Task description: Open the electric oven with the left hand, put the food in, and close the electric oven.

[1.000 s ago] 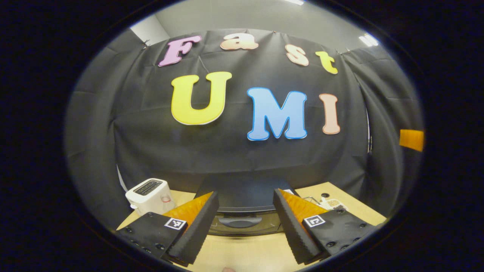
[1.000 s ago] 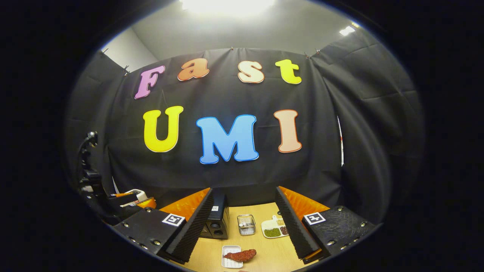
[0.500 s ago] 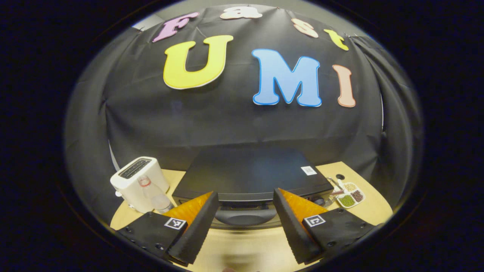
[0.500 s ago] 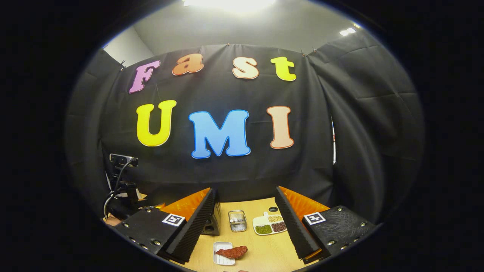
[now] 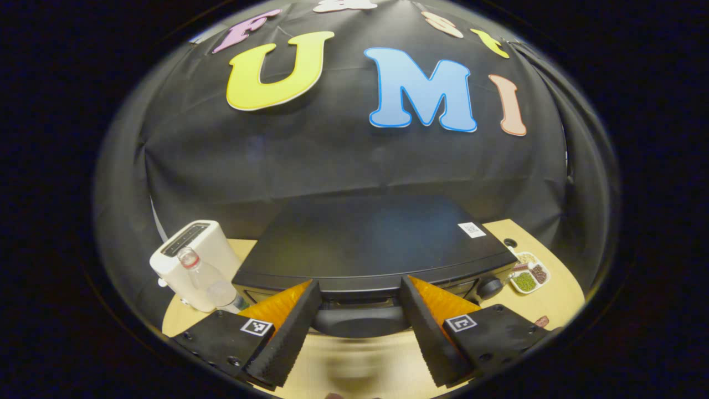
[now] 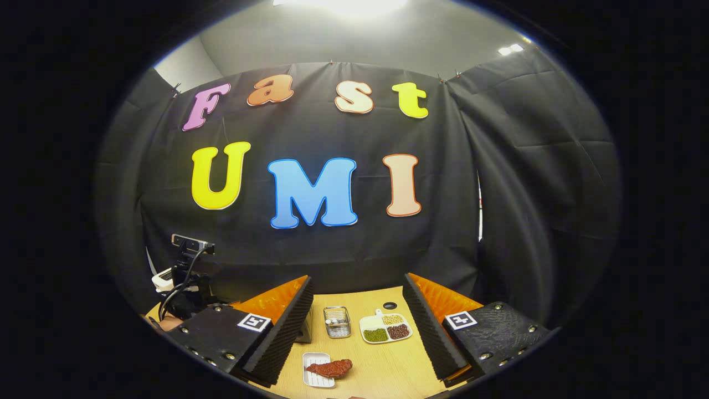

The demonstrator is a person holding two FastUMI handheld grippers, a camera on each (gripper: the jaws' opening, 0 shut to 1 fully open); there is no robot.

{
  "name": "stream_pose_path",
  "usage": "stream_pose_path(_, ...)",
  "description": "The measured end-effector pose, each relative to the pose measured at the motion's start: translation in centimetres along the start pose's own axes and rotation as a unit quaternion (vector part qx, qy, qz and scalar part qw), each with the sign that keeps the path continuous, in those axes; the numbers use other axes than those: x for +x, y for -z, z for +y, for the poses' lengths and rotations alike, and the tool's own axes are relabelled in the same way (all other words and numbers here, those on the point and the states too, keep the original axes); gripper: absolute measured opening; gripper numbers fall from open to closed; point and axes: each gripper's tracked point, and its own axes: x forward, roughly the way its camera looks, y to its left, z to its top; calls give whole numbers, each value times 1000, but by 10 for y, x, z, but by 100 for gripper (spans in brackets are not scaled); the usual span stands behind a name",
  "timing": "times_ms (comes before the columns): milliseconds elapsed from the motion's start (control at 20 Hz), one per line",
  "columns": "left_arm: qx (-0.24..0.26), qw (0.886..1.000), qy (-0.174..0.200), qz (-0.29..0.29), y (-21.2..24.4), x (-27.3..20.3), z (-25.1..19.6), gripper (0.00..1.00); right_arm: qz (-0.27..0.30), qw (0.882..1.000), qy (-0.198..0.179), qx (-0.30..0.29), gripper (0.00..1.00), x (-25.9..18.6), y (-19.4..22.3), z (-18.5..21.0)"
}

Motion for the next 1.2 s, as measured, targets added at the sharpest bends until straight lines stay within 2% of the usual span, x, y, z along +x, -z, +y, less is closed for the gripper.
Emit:
stream_pose_path(150, 28, 1000, -1, 4, 9, 5, -1, 98, 2, 1000, 0, 3, 98, 0, 1, 3)
stream_pose_path(400, -11, 1000, -2, 6, 10, 3, 2, 100, 0, 1000, -8, 1, 99, -3, -1, 10)
stream_pose_path(750, -10, 1000, 3, 13, 27, -20, -1, 97, 2, 1000, -20, 0, 99, -8, 1, 19)
stream_pose_path(800, -10, 1000, 5, 13, 32, -23, -1, 100, 3, 1000, -22, 0, 99, -8, 1, 20)
stream_pose_path(850, -11, 1000, 6, 14, 37, -28, -2, 97, 3, 1000, -23, 1, 99, -8, 1, 21)
stream_pose_path(900, -14, 1000, 8, 14, 41, -31, -2, 100, 3, 1000, -26, 3, 99, -8, 1, 23)
stream_pose_path(950, -14, 1000, 8, 16, 45, -35, -1, 97, 4, 1000, -30, 3, 99, -9, 2, 25)
stream_pose_path(1200, -24, 999, 14, 35, 74, -53, -5, 97, 0, 999, -41, -2, 99, -7, -1, 32)
